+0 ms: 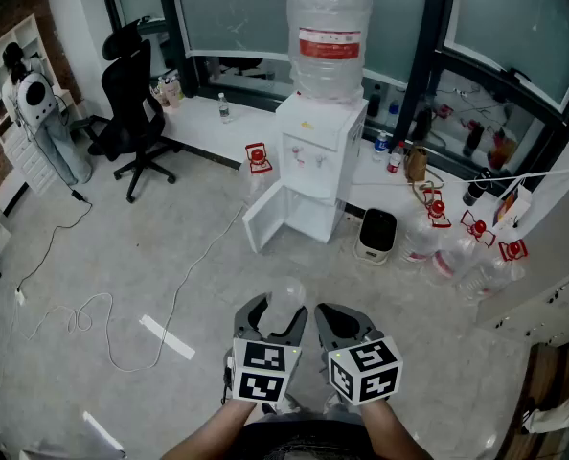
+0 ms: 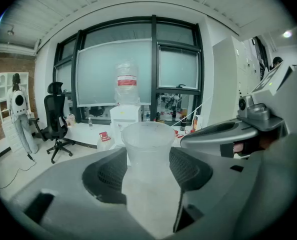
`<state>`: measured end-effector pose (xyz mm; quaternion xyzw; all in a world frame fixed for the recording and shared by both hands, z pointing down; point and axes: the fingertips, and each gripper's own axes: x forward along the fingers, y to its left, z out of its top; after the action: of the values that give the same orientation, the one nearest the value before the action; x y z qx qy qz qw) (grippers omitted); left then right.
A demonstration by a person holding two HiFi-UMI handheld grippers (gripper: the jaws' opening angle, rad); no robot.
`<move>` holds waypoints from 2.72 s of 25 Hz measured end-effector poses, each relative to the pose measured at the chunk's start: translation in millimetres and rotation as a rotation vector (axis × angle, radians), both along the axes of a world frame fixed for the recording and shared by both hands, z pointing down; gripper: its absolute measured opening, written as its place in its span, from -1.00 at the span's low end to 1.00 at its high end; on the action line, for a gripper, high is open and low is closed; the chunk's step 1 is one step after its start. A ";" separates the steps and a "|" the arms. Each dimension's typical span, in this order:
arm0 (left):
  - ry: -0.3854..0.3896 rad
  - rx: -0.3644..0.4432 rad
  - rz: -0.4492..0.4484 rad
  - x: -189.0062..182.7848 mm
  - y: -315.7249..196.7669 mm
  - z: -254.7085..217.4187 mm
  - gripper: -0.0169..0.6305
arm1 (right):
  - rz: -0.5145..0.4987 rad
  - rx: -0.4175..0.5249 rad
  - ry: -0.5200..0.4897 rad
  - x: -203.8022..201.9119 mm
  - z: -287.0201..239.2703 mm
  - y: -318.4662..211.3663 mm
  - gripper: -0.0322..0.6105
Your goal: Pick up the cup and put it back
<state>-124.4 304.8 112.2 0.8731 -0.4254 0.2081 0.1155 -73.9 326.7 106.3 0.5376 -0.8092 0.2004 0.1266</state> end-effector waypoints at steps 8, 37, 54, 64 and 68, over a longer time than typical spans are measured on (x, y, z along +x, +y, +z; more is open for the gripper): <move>0.023 0.005 0.017 -22.3 -14.5 -4.9 -0.13 | 0.011 0.012 0.010 -23.9 -5.3 -12.0 -0.83; -0.020 -0.033 -0.040 94.7 -192.8 19.6 -0.13 | -0.035 -0.009 -0.050 96.5 12.0 -195.6 -0.83; -0.054 -0.044 -0.109 140.6 -249.3 28.9 -0.13 | -0.122 -0.008 -0.042 146.8 14.4 -260.7 -0.83; -0.065 -0.034 -0.105 153.3 -259.2 32.9 -0.13 | -0.147 0.008 -0.035 153.6 16.4 -275.5 -0.83; -0.058 -0.013 -0.095 157.7 -275.6 31.4 -0.13 | -0.129 0.004 -0.032 160.6 19.7 -289.8 -0.83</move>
<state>33.3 29.2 143.6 0.8449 -0.4680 0.2305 0.1184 86.7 36.8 125.9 0.4814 -0.8444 0.1987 0.1254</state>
